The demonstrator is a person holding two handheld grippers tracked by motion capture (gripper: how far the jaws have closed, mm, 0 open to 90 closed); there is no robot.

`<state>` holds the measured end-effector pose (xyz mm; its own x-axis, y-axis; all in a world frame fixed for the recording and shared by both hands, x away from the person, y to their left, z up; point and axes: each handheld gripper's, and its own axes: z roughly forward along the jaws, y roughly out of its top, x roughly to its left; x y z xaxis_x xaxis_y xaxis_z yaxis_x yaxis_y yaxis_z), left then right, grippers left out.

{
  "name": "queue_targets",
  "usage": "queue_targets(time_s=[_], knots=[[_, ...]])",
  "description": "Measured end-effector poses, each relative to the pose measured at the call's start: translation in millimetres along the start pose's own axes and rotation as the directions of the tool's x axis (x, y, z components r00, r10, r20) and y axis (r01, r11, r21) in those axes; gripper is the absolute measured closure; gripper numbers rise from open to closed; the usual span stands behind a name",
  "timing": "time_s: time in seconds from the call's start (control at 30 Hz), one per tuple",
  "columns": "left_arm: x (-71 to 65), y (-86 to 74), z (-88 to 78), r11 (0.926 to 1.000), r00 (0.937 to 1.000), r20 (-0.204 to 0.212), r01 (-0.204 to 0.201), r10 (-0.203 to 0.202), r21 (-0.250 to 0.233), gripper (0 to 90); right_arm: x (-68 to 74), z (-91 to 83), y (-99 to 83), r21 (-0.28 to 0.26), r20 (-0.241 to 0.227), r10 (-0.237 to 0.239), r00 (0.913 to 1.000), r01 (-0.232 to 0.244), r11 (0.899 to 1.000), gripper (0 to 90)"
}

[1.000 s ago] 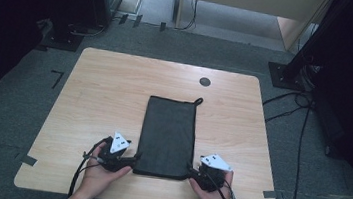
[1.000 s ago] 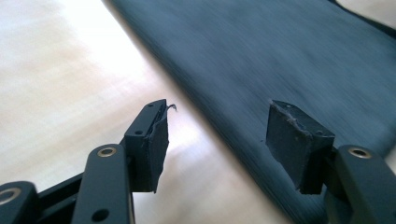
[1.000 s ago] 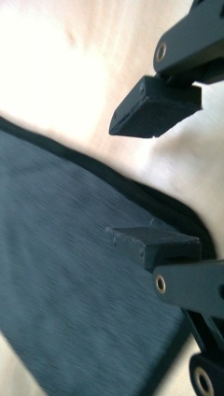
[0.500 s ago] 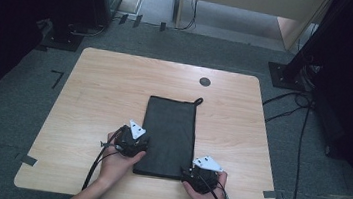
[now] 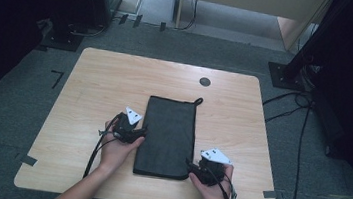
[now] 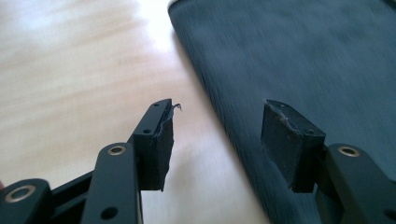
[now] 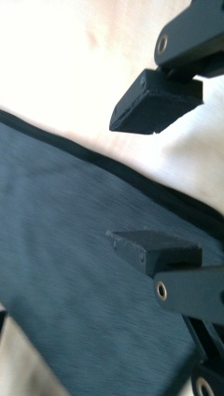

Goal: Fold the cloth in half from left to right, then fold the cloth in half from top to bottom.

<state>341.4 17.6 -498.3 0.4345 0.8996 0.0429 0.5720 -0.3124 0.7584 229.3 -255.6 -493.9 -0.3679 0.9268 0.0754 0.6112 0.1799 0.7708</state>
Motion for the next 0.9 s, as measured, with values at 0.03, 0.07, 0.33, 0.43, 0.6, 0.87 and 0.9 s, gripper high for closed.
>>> queue_targets(time_s=[0.03, 0.07, 0.33, 0.43, 0.6, 0.87, 0.9], knots=[[1.7, 4.4, 5.5, 1.0, 1.0, 0.001, 0.007, -0.007, 0.003, 44.7, -3.7, 1.3, 6.7, -0.01, 0.006, 0.005, 1.0, -0.005, 1.0, 42.1], [3.1, 8.5, 11.4, 0.9997, 0.9997, 0.002, 0.023, -0.023, 0.003, 44.7, -6.7, 2.8, 12.0, -0.014, 0.006, 0.011, 0.9999, -0.01, 1.0, 42.7], [22.1, 37.4, 54.0, 0.9966, 0.9974, -0.009, 0.072, -0.072, 0.039, 41.7, -25.6, 34.4, 45.5, -0.024, 0.023, 0.05, 0.9985, -0.049, 0.998, 44.0], [28.6, 45.0, 63.6, 0.9949, 0.9965, -0.018, 0.083, -0.082, 0.058, 41.5, -31.9, 52.1, 56.3, -0.019, 0.038, 0.059, 0.9975, -0.059, 0.998, 44.0], [33.5, 48.5, 74.8, 0.9943, 0.9978, -0.021, 0.064, -0.063, 0.085, 41.6, -44.0, 79.9, 72.1, 0.004, 0.048, 0.085, 0.9952, -0.085, 0.996, 43.8], [37.8, 52.4, 81.5, 0.9916, 0.9945, -0.001, 0.104, -0.105, 0.076, 40.8, -61.6, 107.2, 96.9, 0.018, 0.03, 0.114, 0.993, -0.115, 0.993, 43.1], [38.7, 53.9, 82.6, 0.9902, 0.9934, 0.004, 0.114, -0.115, 0.081, 40.8, -63.3, 112.0, 100.0, 0.022, 0.024, 0.123, 0.9922, -0.123, 0.992, 43.1]])
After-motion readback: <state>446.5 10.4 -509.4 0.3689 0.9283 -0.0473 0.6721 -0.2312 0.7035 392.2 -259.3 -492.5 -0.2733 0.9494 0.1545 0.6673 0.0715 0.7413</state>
